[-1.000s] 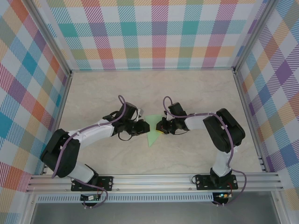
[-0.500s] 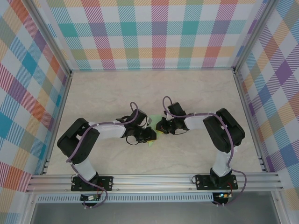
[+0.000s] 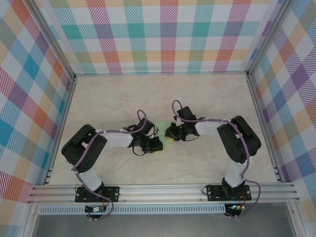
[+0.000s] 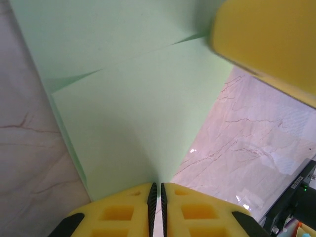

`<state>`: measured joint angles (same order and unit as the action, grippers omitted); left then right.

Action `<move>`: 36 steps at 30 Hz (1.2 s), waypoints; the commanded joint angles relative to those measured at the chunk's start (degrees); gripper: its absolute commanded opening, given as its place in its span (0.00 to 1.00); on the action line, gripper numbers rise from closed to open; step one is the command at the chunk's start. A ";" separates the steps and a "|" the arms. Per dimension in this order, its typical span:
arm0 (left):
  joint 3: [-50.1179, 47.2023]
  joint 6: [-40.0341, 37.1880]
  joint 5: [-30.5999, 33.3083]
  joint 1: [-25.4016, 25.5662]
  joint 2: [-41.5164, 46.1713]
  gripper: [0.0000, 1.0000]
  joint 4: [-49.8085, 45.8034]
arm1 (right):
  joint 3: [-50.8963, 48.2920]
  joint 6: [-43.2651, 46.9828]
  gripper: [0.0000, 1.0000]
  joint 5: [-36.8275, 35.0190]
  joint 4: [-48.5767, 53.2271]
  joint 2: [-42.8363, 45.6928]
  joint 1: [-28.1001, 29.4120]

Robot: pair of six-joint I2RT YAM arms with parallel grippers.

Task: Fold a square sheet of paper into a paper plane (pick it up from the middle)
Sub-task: Third fold the triangle at the center of the table.

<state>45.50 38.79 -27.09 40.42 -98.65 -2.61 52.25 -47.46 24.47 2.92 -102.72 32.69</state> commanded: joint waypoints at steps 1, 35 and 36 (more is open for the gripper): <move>-3.67 -1.52 4.27 0.35 0.44 0.14 -5.94 | 0.40 1.05 0.16 0.67 1.55 5.26 0.09; -4.31 -3.19 6.35 0.36 -0.12 0.12 -7.62 | -6.91 0.42 0.11 -5.16 -10.22 0.18 -3.84; -4.27 -3.29 6.40 0.36 -0.22 0.12 -7.75 | -6.79 0.57 0.11 -5.23 -10.15 0.68 -3.97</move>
<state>43.97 37.04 -25.85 40.42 -97.32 -2.57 45.91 -48.75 23.73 -7.31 -102.94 29.82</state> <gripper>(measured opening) 0.124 0.110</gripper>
